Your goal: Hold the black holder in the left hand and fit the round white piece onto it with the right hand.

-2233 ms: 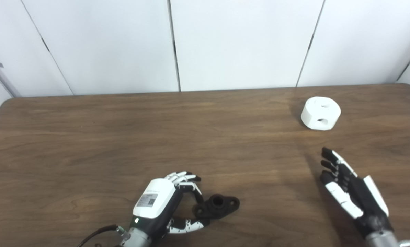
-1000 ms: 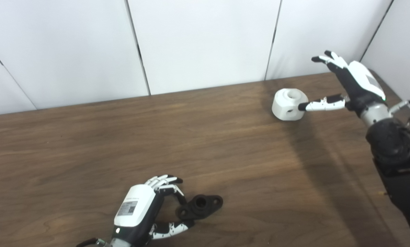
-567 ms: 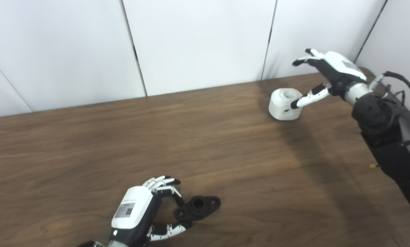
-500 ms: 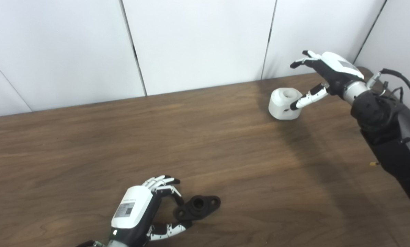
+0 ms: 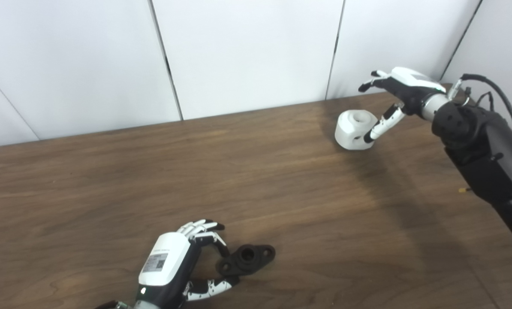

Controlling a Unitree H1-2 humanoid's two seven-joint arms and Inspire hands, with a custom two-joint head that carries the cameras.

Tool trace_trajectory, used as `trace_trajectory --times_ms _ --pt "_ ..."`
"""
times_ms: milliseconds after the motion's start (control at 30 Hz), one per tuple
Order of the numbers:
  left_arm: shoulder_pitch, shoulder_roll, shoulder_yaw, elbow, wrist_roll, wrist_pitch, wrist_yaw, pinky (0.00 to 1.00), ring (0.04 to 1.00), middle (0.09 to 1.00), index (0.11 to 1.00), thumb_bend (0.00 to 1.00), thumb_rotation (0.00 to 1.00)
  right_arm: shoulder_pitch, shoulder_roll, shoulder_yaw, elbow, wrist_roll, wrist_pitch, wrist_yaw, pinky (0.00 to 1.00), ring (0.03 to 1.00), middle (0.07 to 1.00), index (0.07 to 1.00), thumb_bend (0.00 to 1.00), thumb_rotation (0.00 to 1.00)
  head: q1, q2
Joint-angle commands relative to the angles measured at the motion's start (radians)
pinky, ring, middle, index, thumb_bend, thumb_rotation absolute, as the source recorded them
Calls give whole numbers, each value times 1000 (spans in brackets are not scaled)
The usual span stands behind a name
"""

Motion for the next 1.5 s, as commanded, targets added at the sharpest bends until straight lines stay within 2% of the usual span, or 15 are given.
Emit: trace_trajectory --times_ms 0,567,833,1133,1467 --pt "34 15 -8 25 -3 31 -58 850 865 806 490 510 41 -63 -24 -6 -5 -20 -29 -25 1000 1000 1000 842 979 216 1 1" --pt "37 12 -4 14 -4 45 -68 862 871 813 490 510 41 -71 22 27 104 -40 -70 -82 1000 1000 997 839 931 242 6 2" --pt "37 9 -3 9 -3 54 -74 869 873 816 490 510 41 -65 26 24 145 -31 -122 -120 1000 1000 991 784 950 257 11 5" --pt "38 9 -2 7 -3 49 -72 862 869 812 490 510 41 -57 26 28 153 -37 -131 -141 993 1000 983 757 948 264 14 5" --pt "38 8 -1 10 -5 48 -70 865 870 815 490 510 41 -51 21 24 144 -45 -133 -149 950 1000 975 678 892 225 15 7"
